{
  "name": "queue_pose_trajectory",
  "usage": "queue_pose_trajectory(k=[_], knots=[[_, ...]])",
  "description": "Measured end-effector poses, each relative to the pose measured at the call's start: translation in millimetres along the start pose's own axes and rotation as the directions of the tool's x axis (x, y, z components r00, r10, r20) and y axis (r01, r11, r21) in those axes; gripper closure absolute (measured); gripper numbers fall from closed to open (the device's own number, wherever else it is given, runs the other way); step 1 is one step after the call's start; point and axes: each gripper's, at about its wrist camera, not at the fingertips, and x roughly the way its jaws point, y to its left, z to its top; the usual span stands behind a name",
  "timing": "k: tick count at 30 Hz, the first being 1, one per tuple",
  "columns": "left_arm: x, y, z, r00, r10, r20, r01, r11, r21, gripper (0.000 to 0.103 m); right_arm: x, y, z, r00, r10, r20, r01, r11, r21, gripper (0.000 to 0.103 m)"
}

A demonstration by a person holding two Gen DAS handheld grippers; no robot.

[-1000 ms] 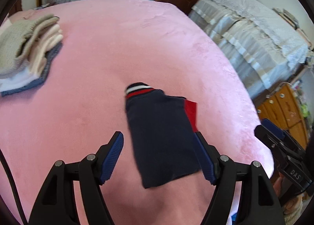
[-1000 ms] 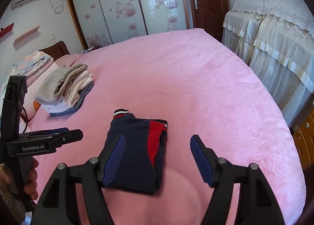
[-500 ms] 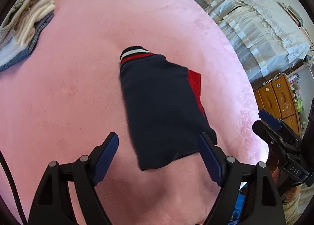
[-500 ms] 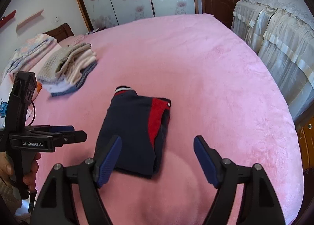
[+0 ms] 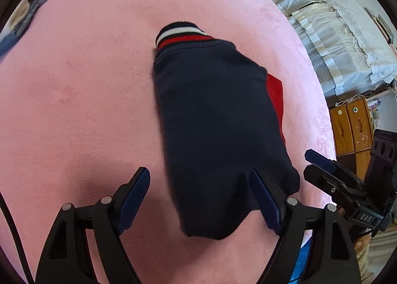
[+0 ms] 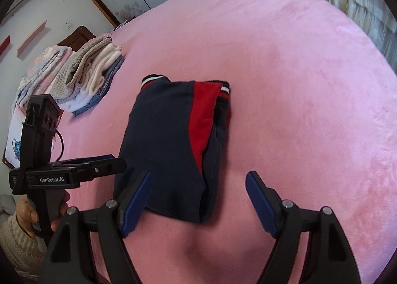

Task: Fold large clothes
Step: 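Grasp the folded navy jacket bundle with both grippers, then carry the jacket bundle with both grippers onto the beige sweater stack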

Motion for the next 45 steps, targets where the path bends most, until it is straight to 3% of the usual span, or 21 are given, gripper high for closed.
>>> queue_pose_trajectory(k=[14, 21, 25, 31, 39, 45], knots=[[42.4, 9.6, 10.1, 0.986, -0.164, -0.021, 0.163, 0.986, -0.042, 0.022, 45.3, -20.9, 9.4, 0.988, 0.141, -0.057, -0.138, 0.988, 0.066, 0.026], [52.3, 14.3, 13.9, 0.974, -0.224, -0.021, 0.223, 0.973, -0.062, 0.022, 70.4, -42.1, 11.7, 0.951, 0.297, -0.088, -0.279, 0.944, 0.176, 0.028], [55.2, 10.7, 15.3, 0.976, -0.216, -0.021, 0.215, 0.975, -0.056, 0.022, 85.5, -46.4, 14.2, 0.912, 0.398, -0.097, -0.37, 0.901, 0.227, 0.043], [56.3, 8.7, 16.6, 0.979, -0.203, -0.026, 0.202, 0.978, -0.052, 0.022, 97.8, -45.1, 16.3, 0.881, 0.465, -0.089, -0.429, 0.863, 0.266, 0.049], [41.0, -2.2, 13.8, 0.986, -0.164, 0.029, 0.165, 0.986, -0.024, 0.046, 85.3, -39.7, 13.5, 0.89, 0.453, -0.044, -0.429, 0.867, 0.254, 0.067], [20.3, -24.9, 10.5, 0.994, -0.103, 0.046, 0.102, 0.994, 0.027, 0.048, 69.5, -25.8, 7.8, 0.903, 0.43, -0.015, -0.414, 0.878, 0.24, 0.07]])
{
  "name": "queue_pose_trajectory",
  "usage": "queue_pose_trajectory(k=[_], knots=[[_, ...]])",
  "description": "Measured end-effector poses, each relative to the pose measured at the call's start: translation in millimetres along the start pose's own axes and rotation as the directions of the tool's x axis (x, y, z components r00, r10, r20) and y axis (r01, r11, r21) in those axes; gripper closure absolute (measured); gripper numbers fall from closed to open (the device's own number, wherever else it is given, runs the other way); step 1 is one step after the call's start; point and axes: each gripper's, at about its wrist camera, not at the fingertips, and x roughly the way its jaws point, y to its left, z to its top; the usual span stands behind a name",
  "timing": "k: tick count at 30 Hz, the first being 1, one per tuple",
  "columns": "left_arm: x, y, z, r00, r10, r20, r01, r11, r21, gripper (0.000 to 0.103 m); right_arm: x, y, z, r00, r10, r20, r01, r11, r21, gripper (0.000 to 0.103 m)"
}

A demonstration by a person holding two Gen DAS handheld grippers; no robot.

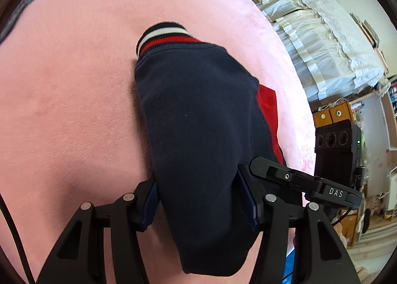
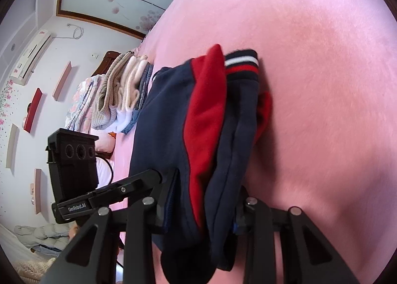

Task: Fold large clothes
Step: 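Carry the jacket bundle with both grippers onto the beige sweater stack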

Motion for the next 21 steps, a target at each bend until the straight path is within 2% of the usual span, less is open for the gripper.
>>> queue_pose_trajectory(k=[10, 21], knots=[[-53.0, -22.4, -13.5, 1.0, 0.02, 0.003, -0.02, 0.998, 0.053, 0.048, -19.0, 53.6, -37.0, 1.0, -0.015, 0.023, 0.016, 0.999, -0.049, 0.071], [-161.8, -4.0, -30.6, 0.995, 0.044, 0.089, -0.048, 0.998, 0.043, 0.048, -6.3, 151.2, -61.1, 0.999, 0.042, 0.014, -0.04, 0.987, -0.153, 0.072]])
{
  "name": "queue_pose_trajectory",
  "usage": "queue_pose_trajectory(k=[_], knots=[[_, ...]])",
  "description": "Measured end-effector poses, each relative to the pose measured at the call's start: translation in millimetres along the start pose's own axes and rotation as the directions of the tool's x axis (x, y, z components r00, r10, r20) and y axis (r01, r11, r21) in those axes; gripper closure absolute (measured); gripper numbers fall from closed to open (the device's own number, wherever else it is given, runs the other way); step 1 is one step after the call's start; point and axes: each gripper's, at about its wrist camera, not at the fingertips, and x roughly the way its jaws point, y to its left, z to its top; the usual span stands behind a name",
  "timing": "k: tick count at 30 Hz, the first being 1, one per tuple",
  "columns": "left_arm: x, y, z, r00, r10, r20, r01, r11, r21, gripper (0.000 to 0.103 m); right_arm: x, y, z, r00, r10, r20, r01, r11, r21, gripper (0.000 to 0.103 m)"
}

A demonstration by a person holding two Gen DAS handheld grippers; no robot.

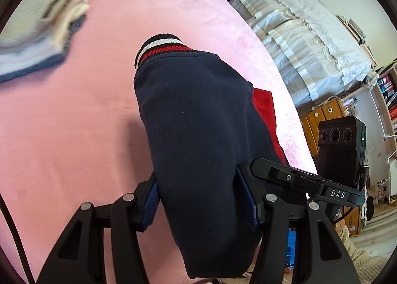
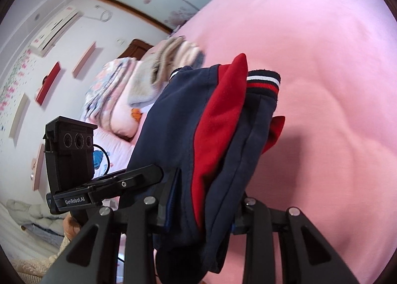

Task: Fold large clothes
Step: 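Carry the jacket bundle with both grippers onto the beige sweater stack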

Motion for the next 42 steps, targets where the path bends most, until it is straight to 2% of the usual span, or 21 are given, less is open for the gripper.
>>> queue_pose_trajectory(k=[6, 10, 16, 20, 24, 28, 33, 37, 42], knots=[[-70.1, 44.7, -0.7, 0.999, 0.029, 0.037, -0.029, 1.0, -0.008, 0.047, 26.3, 61.1, 5.6, 0.999, 0.033, -0.013, -0.034, 0.998, -0.051, 0.072], [-111.6, 67.2, 13.6, 0.995, 0.065, 0.078, -0.064, 0.998, -0.011, 0.047, 51.4, 105.0, 19.5, 0.998, 0.061, -0.025, -0.063, 0.995, -0.081, 0.072], [-161.8, 117.3, 61.8, 0.987, 0.07, 0.147, -0.067, 0.997, -0.025, 0.047, 95.5, 167.5, 67.6, 0.997, 0.075, -0.036, -0.08, 0.986, -0.149, 0.072], [-184.9, 156.2, 109.7, 0.981, 0.077, 0.178, -0.073, 0.997, -0.027, 0.047, 130.4, 200.2, 112.4, 0.996, 0.077, -0.037, -0.082, 0.982, -0.168, 0.072], [-189.9, 189.1, 159.3, 0.978, 0.096, 0.184, -0.094, 0.995, -0.023, 0.046, 165.8, 226.0, 155.3, 0.998, 0.057, -0.026, -0.061, 0.978, -0.2, 0.072], [-186.4, 221.6, 201.9, 0.977, 0.115, 0.179, -0.114, 0.993, -0.013, 0.046, 203.4, 232.6, 192.7, 0.998, 0.054, -0.012, -0.055, 0.979, -0.199, 0.072], [-174.0, 268.4, 249.0, 0.979, 0.109, 0.172, -0.105, 0.994, -0.037, 0.046, 245.4, 223.9, 234.5, 0.996, 0.09, 0.003, -0.088, 0.982, -0.167, 0.071], [-154.0, 298.9, 280.3, 0.982, 0.107, 0.155, -0.1, 0.993, -0.055, 0.046, 279.7, 215.0, 263.1, 0.996, 0.085, 0.011, -0.082, 0.985, -0.154, 0.071], [-122.9, 333.1, 312.6, 0.985, 0.115, 0.127, -0.108, 0.992, -0.063, 0.044, 313.2, 198.3, 282.5, 0.998, 0.065, 0.02, -0.062, 0.99, -0.124, 0.072]])
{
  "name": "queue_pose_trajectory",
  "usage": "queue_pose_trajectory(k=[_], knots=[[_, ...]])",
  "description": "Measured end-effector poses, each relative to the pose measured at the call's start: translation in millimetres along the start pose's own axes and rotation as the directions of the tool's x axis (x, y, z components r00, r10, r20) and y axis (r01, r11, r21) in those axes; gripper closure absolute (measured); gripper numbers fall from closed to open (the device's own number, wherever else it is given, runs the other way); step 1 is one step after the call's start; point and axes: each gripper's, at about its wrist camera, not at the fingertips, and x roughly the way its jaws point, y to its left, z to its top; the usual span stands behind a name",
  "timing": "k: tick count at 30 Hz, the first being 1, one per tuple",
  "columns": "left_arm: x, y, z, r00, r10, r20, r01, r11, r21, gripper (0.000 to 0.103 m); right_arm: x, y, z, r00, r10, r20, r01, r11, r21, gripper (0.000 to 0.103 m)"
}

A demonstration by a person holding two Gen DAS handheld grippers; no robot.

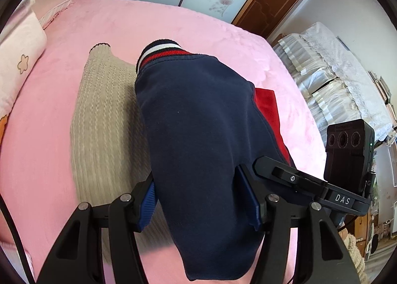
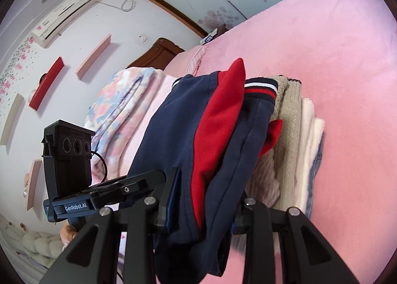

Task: Fold large clothes
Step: 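Carry the jacket bundle with both grippers onto the beige sweater stack, then lower the jacket onto the stack and open both grippers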

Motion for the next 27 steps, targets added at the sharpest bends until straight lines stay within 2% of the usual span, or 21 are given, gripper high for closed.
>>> queue_pose_trajectory(k=[8, 14, 20, 23, 27], knots=[[51.6, 43.0, 6.3, 0.999, 0.008, -0.045, -0.009, 1.0, -0.02, 0.039, 46.4, -26.7, 10.3, 0.999, -0.046, -0.027, 0.046, 0.999, 0.011, 0.071], [56.2, 50.0, 1.1, 1.0, -0.018, -0.023, 0.018, 1.0, -0.013, 0.039, 52.9, -37.3, 7.1, 0.999, -0.031, -0.015, 0.031, 0.999, 0.025, 0.071], [50.7, 43.1, -6.5, 1.0, -0.014, -0.023, 0.014, 1.0, -0.025, 0.039, 51.8, -27.2, 7.6, 0.996, -0.082, -0.021, 0.082, 0.997, -0.004, 0.068], [46.5, 44.0, -7.0, 1.0, 0.002, -0.03, -0.003, 0.999, -0.042, 0.035, 49.1, -15.7, 6.8, 0.99, -0.136, -0.025, 0.135, 0.99, -0.042, 0.064], [40.8, 33.8, -11.4, 0.998, 0.056, -0.041, -0.057, 0.998, -0.027, 0.021, 45.3, -2.6, 6.3, 0.981, -0.189, -0.053, 0.185, 0.98, -0.069, 0.055]])
